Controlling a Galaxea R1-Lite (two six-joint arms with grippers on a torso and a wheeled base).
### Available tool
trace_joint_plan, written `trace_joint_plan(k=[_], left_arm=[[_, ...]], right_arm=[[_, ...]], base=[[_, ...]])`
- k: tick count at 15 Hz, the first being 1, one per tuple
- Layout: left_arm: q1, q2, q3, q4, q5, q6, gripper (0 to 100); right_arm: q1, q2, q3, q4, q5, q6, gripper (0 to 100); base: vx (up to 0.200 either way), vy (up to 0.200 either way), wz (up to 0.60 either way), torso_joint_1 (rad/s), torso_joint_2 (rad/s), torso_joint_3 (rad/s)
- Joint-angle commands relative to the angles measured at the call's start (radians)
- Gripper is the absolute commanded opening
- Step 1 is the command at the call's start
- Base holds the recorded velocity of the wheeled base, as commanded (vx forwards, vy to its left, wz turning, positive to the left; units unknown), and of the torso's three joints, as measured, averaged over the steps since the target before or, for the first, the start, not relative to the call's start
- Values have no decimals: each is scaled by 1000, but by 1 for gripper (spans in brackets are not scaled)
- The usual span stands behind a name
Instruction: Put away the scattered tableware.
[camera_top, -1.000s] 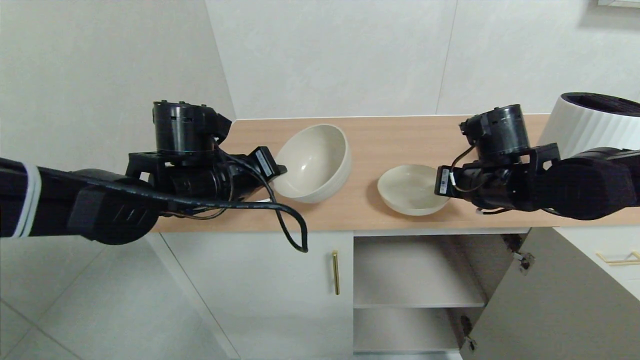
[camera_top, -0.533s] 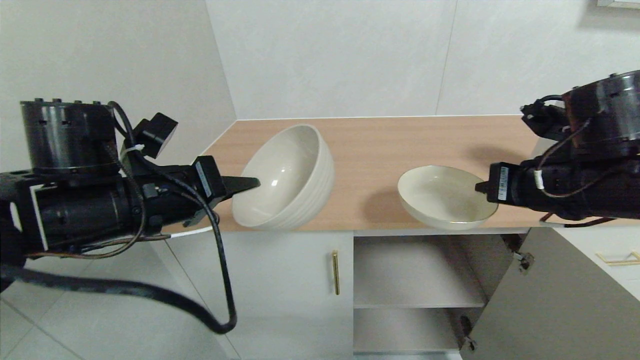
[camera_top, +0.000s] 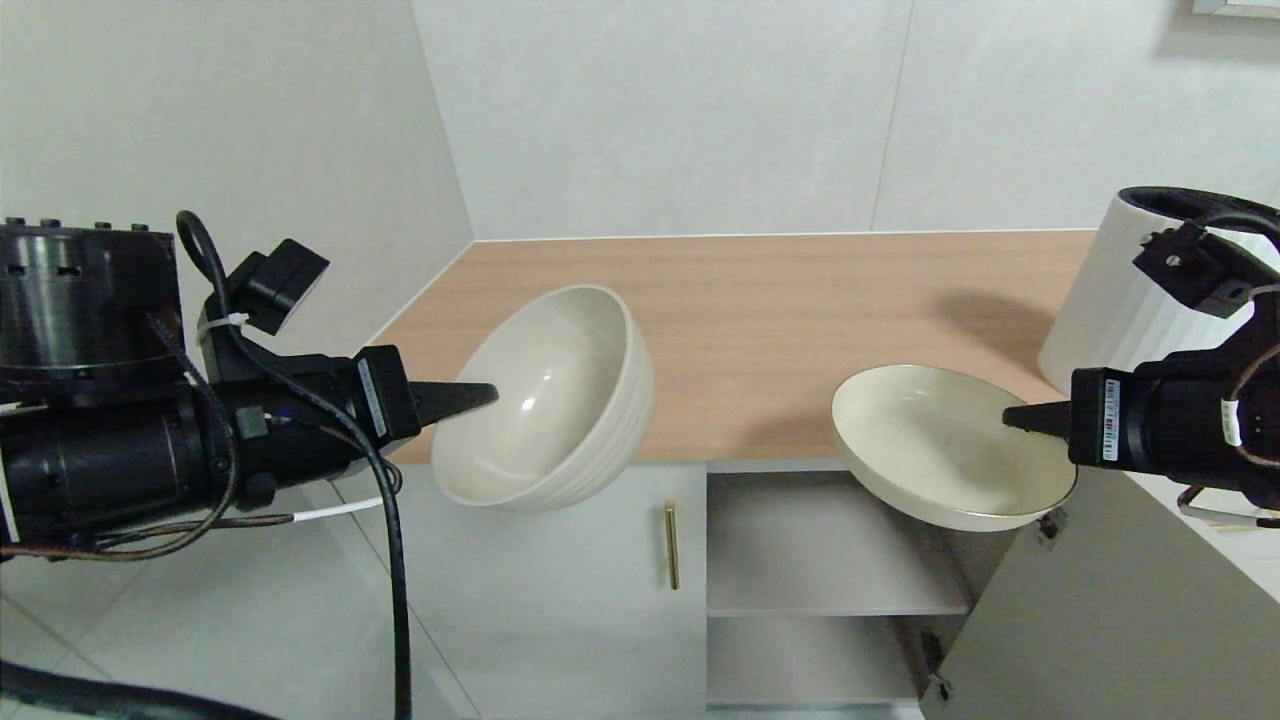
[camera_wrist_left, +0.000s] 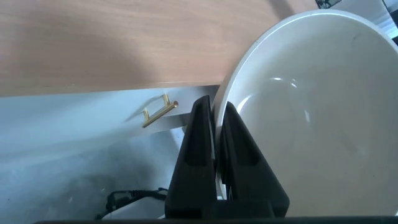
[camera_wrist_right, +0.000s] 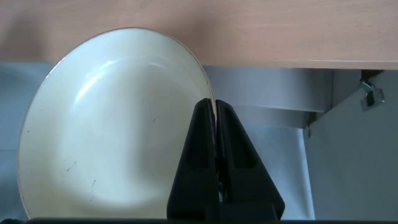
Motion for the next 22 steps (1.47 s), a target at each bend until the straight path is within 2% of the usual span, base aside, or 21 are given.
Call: trace_joint_plan(k=[1, 3, 5, 10, 14, 17, 22], left_arm=[[-2, 4, -2, 0, 0, -1, 0], [-3, 7, -4, -1, 0, 4, 0], [-3, 7, 0, -1, -2, 30, 0], [-6, 18, 6, -1, -2, 37, 0], [-29, 42, 23, -1, 14, 86, 0], [-57, 52, 29, -3, 43, 86, 0], [-60, 58, 29, -3, 44, 86, 0]], right_arm=[[2, -17, 6, 0, 1, 0, 0], [2, -16, 12, -1, 14, -1, 0], [5, -14, 18, -1, 21, -3, 0], [5, 7, 23, -3, 21, -15, 0], [5, 27, 27, -6, 21, -15, 0], [5, 32, 29, -7, 21, -15, 0], [5, 30, 29, -7, 21, -15, 0]], base=[[0, 0, 0, 0, 0, 0], [-100, 0, 0, 1, 1, -1], [0, 0, 0, 0, 0, 0], [0, 0, 0, 0, 0, 0], [0, 0, 0, 0, 0, 0], [0, 0, 0, -106, 250, 150], [0, 0, 0, -178, 453, 270]])
